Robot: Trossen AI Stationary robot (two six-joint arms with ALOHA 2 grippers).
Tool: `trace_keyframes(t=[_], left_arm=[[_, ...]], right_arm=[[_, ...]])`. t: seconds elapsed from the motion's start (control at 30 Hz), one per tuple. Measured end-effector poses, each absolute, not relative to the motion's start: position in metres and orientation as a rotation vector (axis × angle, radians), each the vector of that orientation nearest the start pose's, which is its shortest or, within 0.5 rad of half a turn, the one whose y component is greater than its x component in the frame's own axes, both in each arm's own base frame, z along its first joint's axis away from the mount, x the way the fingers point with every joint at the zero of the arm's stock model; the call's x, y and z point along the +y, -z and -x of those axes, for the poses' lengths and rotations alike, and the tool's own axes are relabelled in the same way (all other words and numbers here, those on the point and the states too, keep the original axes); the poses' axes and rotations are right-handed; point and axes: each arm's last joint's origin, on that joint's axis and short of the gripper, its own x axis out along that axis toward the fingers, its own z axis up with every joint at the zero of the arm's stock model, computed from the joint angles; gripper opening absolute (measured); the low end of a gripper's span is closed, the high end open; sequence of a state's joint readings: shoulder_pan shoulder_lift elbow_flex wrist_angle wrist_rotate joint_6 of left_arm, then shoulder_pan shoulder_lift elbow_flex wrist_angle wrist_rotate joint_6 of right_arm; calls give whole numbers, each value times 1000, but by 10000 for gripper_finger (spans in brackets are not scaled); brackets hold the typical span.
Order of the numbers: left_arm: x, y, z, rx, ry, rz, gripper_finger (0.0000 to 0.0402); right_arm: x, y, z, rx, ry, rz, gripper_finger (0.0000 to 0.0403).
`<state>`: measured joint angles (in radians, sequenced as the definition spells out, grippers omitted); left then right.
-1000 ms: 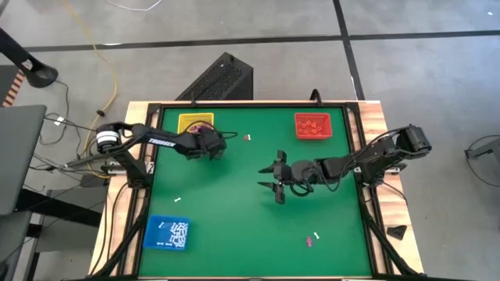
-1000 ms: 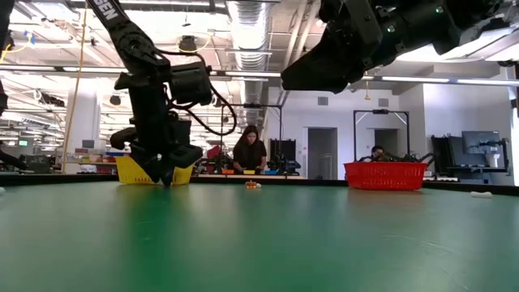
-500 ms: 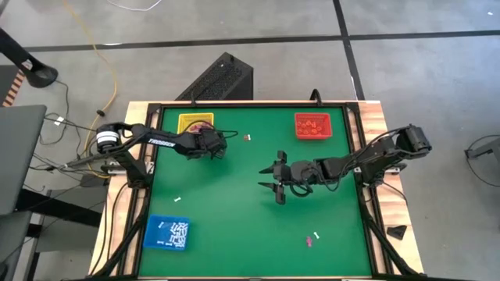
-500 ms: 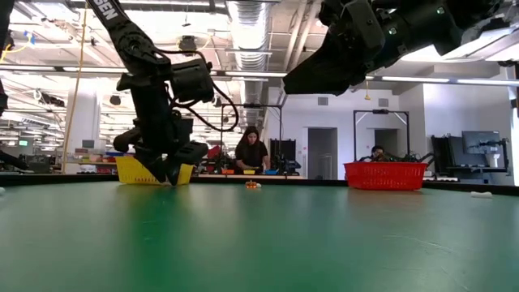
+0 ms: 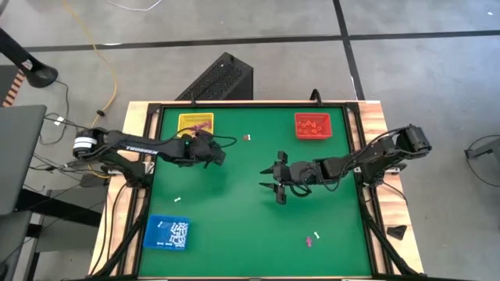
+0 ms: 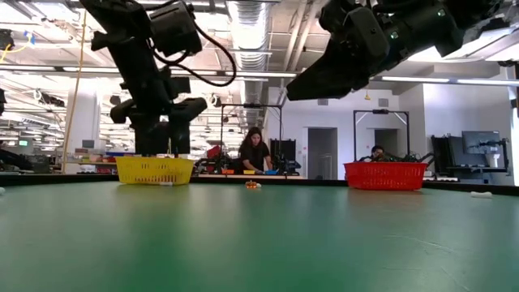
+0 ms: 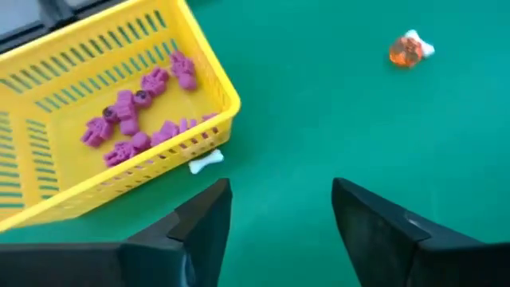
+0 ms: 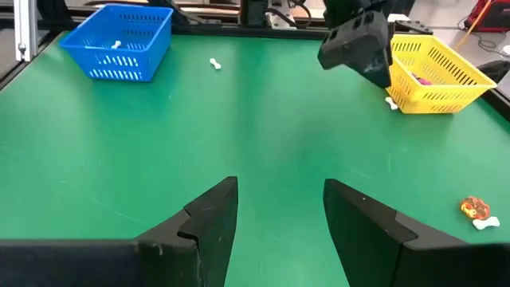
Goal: Sort Halloween decoration
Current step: Put the white bone toy into the blue bin
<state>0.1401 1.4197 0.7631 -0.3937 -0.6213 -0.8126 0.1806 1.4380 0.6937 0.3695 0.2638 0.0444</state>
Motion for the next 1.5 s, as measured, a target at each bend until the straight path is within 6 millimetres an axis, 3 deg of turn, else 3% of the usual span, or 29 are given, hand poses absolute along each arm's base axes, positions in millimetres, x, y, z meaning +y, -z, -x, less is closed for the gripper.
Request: trace_keyframes(t=[0.13,0.43,0.97,1.3,1.5], left_arm=[[51,-177,-252,645,-1102,495,223],[50,-135,-233,482,-1174,606,225],[69,-131,-227,419,-1223,612,225],[70,-131,-227,428,-1211,619,225],[70,-114,-231,479,-1217,615,225]], right_arm=[[46,-209,-292,359,90,37,217],[46,-209,-292,355,93,19,217],[46,-211,-293,332,92,13,217],[46,-211,-293,332,92,13,217],[46,-211,-293,332,92,13,217]])
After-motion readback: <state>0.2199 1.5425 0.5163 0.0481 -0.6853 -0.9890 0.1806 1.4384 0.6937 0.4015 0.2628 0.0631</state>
